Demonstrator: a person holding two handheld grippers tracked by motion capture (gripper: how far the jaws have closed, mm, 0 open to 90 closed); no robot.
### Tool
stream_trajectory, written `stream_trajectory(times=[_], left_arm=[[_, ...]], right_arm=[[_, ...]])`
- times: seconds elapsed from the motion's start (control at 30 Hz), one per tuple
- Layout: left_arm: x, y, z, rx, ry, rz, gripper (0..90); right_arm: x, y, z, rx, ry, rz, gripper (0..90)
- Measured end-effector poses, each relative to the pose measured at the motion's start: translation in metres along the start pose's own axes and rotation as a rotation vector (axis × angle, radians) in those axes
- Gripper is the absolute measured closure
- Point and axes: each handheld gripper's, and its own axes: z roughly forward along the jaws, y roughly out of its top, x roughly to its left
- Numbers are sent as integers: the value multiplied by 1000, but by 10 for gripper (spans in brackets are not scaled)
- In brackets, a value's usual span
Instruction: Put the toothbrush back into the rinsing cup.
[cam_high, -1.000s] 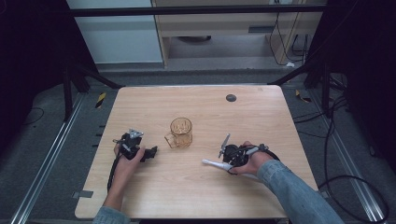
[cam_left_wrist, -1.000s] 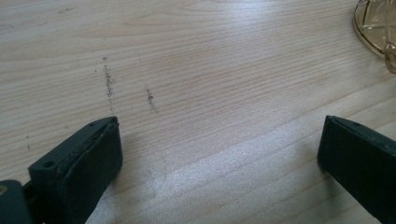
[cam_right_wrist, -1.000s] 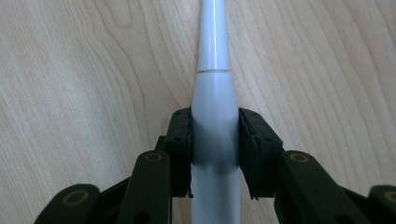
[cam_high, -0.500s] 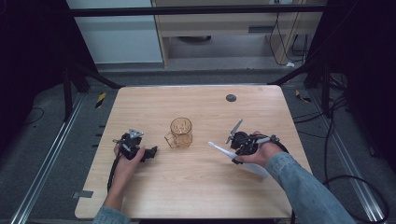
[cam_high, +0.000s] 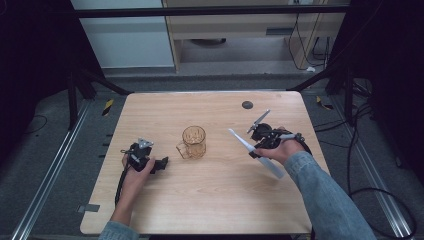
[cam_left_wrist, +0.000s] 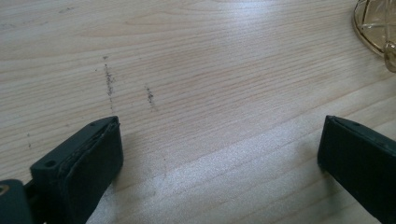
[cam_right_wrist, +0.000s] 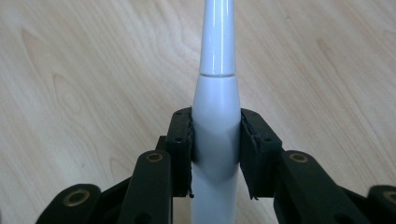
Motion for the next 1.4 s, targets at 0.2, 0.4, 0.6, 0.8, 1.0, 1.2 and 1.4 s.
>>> stream_trajectory(times=[0.2, 0.4, 0.6, 0.8, 1.0, 1.2, 1.4], left_arm=[[-1, -1, -1, -1, 7, -5, 0], [-1, 0, 0, -1, 15, -14, 0], [-10, -1, -1, -1, 52, -43, 0], [-10, 0, 0, -1, 45, -44, 0], [-9, 0, 0, 0, 41, -42, 0], [-9, 1, 0, 0, 39, -42, 0], [-9, 1, 0, 0, 38, -42, 0]], right_arm=[[-7, 7, -4, -48, -17, 64, 670], [-6, 18, -12, -112, -67, 128, 670], [-1, 30, -16, -220, -112, 176, 670], [4, 44, -17, -310, -151, 200, 670], [14, 53, -18, -392, -178, 233, 670], [12, 56, -15, -430, -214, 289, 670], [4, 58, -11, -445, -234, 324, 670]])
